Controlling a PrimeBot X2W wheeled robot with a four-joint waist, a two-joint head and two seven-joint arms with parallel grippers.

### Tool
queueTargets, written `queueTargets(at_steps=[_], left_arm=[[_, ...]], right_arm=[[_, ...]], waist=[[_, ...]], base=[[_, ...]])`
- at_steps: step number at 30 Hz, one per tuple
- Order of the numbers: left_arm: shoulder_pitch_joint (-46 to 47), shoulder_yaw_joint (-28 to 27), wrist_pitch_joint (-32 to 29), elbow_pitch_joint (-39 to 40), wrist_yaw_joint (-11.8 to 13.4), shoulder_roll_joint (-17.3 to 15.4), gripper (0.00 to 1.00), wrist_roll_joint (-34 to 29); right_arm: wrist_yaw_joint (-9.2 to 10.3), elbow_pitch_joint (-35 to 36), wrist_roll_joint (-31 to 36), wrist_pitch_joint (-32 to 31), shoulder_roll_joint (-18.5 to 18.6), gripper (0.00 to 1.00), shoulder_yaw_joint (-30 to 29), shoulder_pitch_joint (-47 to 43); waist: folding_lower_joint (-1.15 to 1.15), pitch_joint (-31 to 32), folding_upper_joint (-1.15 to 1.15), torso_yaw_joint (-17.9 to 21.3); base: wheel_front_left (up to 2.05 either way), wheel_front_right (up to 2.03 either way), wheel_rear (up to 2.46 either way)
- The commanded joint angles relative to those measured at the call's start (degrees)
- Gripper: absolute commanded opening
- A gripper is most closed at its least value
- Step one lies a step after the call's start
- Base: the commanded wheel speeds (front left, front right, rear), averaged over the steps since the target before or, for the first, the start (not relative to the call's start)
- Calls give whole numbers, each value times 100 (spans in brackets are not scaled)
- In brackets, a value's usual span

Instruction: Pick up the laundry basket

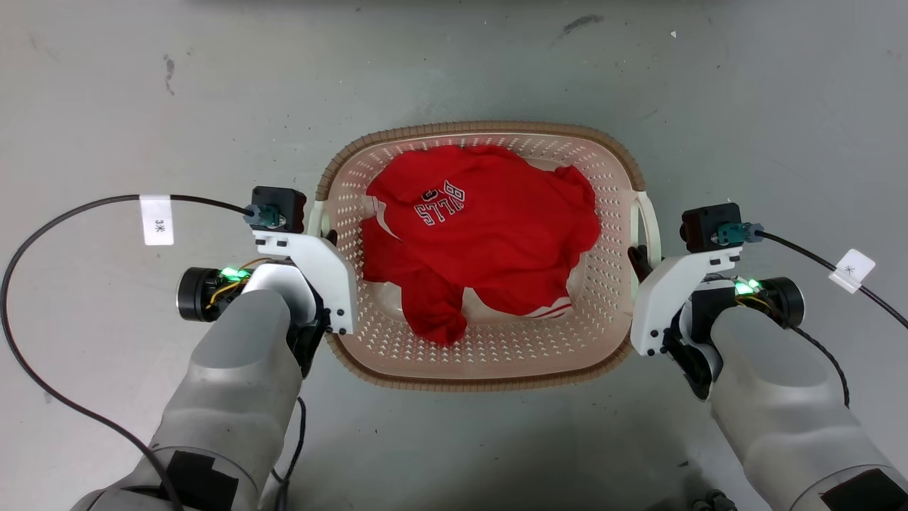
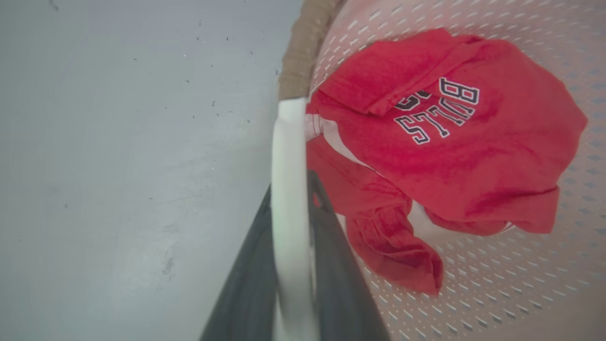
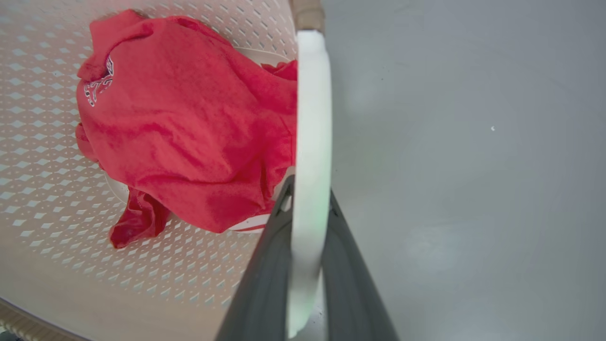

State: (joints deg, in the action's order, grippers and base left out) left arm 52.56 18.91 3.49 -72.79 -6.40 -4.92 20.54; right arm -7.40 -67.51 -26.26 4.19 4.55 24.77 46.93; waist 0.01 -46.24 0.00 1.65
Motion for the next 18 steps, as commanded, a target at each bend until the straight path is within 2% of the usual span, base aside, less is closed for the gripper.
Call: queueTargets(at_steps=[1,10,18], left_arm=[[51,36,-10,-4,-19,34,0,29],[38,141,-108,-43,-80,139,0,139],[-77,246,-388,-66,-125,204,0,363]], right_arm=[[-16,-11,-82,0,10,0,99,52],[-17,-48,-422,9,55,0,416,21],[-22,11,-856,-115,81,0,697,-171]], waist=[[-1,29,0,-3],[-1,220,0,-27],[-1,785,0,-65]], base=[[0,0,0],[0,0,0],[0,0,0]])
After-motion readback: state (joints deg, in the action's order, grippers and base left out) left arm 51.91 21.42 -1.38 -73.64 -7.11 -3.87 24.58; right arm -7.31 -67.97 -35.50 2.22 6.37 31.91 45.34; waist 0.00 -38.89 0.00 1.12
